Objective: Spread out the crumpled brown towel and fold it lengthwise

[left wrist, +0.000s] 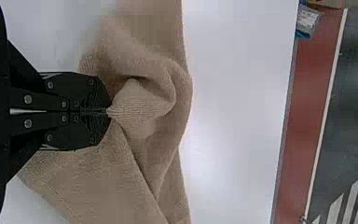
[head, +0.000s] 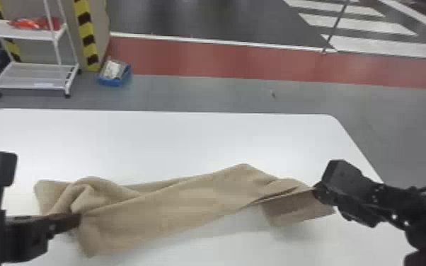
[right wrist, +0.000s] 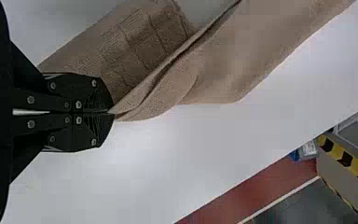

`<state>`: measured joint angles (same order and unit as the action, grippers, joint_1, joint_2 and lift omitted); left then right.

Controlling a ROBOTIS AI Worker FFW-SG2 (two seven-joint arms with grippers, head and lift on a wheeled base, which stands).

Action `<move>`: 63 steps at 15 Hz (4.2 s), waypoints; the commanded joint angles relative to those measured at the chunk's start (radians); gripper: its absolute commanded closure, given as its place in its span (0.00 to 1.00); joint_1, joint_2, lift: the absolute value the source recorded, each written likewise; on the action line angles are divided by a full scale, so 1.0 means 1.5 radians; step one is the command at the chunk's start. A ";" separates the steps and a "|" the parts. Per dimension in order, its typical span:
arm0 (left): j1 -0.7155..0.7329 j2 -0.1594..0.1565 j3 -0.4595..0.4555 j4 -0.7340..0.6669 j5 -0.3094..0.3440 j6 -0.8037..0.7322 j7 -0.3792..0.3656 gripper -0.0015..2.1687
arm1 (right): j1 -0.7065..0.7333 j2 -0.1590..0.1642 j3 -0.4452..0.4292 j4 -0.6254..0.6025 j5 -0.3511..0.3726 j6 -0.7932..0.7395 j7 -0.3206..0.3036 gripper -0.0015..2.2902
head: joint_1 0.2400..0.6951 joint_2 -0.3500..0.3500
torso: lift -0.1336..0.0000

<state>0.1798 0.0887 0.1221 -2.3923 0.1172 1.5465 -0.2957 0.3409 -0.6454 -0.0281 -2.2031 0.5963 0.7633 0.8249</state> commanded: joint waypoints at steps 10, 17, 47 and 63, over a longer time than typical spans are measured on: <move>-0.062 0.002 0.029 0.048 -0.039 0.017 -0.059 0.83 | 0.038 -0.042 0.083 -0.052 0.225 0.145 0.018 0.13 | 1.00 0.16 | 0.07; -0.059 0.001 0.021 0.076 -0.040 0.017 -0.060 0.39 | 0.022 -0.023 -0.005 -0.065 0.005 0.168 0.025 0.01 | 1.00 0.18 | 0.07; -0.014 0.000 0.041 0.050 -0.031 -0.007 -0.049 0.04 | -0.429 0.072 0.006 0.444 -0.180 0.157 0.340 0.09 | 1.00 0.30 | 0.07; -0.019 0.000 0.046 0.058 -0.028 -0.023 -0.048 0.04 | -0.412 0.058 0.003 0.482 -0.134 -0.051 0.361 0.94 | 1.00 0.27 | 0.07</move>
<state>0.1565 0.0878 0.1902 -2.3116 0.0751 1.5124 -0.3682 -0.2845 -0.5582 -0.0210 -1.4751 0.3736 0.7319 1.3632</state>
